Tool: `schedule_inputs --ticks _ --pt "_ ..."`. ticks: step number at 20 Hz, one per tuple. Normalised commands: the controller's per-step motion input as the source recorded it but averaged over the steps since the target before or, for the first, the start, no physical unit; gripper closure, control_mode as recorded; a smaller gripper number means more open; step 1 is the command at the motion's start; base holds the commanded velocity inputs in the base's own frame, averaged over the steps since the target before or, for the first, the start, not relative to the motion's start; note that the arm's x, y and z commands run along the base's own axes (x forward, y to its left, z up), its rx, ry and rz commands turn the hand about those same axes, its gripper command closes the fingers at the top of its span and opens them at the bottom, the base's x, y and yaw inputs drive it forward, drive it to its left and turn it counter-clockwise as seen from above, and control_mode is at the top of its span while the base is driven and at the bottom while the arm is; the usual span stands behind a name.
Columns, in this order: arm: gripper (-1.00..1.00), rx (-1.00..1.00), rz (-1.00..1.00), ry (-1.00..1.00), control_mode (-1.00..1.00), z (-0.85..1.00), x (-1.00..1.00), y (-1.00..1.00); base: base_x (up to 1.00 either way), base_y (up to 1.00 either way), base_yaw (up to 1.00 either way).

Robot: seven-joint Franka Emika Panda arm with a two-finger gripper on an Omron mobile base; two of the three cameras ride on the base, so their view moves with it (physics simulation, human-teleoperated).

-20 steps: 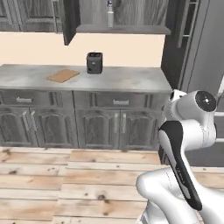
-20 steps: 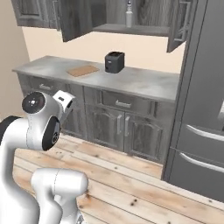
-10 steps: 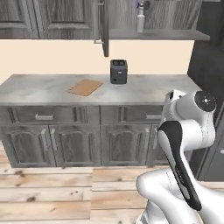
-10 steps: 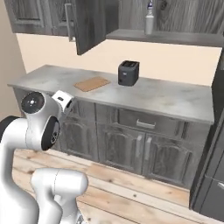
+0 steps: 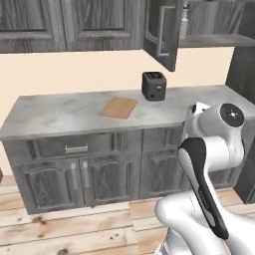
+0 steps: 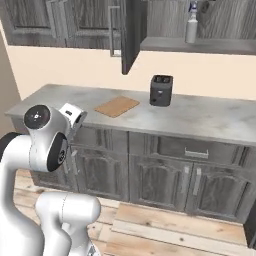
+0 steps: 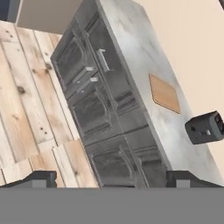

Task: Move the cutting board and knife to the sink. Then move spray from the cabinet to the counter.

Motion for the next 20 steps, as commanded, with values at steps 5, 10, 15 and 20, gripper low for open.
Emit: schedule_inputs --ticks 5,10,15,20 --pt "-1.0 0.0 0.0 0.0 1.0 0.0 0.0 0.0 0.02 1.0 -0.29" --pt "-1.0 0.0 0.0 0.0 1.0 0.0 0.0 0.0 0.75 1.0 -0.29" --pt "-1.0 0.0 0.0 0.0 1.0 0.0 0.0 0.0 0.75 1.0 -0.35" --pt "-1.0 0.0 0.0 0.0 1.0 0.0 0.0 0.0 0.45 0.59 -0.2"
